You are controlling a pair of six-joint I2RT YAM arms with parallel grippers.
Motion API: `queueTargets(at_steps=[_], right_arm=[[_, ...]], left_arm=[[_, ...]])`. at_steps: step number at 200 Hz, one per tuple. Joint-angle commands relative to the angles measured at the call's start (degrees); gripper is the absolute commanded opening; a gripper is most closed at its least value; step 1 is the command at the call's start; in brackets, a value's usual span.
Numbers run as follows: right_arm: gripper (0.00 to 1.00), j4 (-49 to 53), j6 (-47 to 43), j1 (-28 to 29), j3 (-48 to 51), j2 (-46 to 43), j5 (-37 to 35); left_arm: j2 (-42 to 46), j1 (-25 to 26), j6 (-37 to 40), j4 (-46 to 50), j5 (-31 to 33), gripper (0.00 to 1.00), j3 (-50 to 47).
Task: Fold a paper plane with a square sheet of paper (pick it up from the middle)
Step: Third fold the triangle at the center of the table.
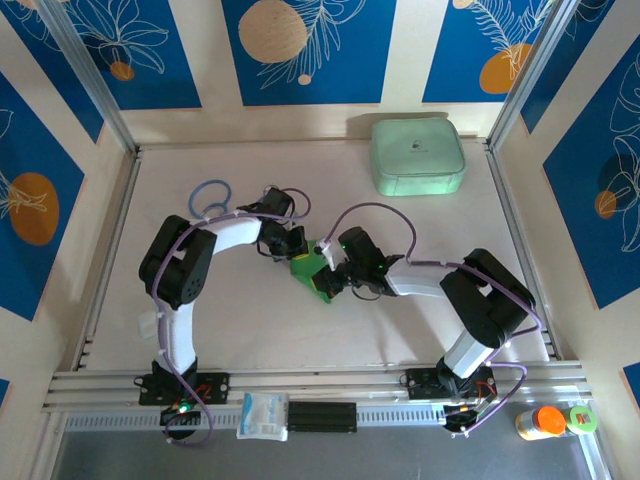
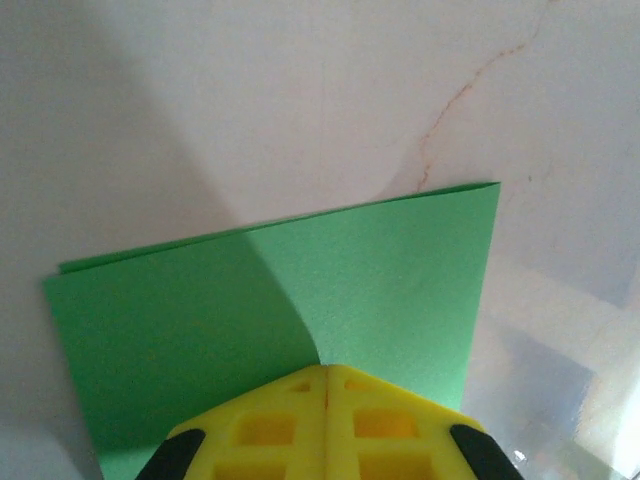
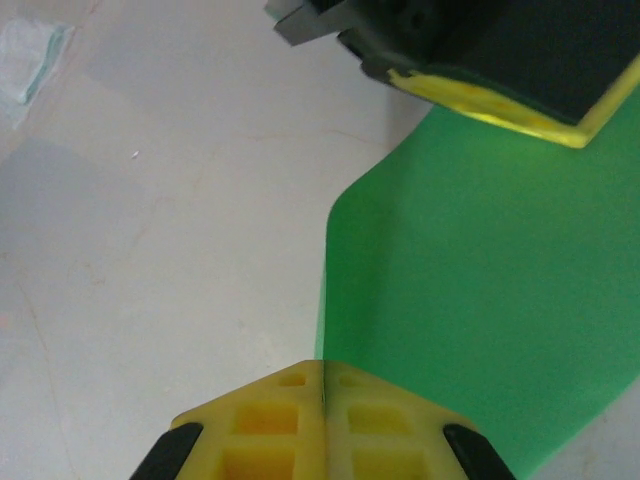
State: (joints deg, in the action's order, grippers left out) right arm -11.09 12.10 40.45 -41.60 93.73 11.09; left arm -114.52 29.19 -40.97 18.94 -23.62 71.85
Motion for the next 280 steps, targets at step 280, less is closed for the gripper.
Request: queueTargets(at_steps=[280], right_arm=[[0.00,9.32,3.44,-0.80,-6.65,7.10,-4.52]], left_arm=[[-1.42,0.85,1.53,0.60,-2.91,0.02,0.13]])
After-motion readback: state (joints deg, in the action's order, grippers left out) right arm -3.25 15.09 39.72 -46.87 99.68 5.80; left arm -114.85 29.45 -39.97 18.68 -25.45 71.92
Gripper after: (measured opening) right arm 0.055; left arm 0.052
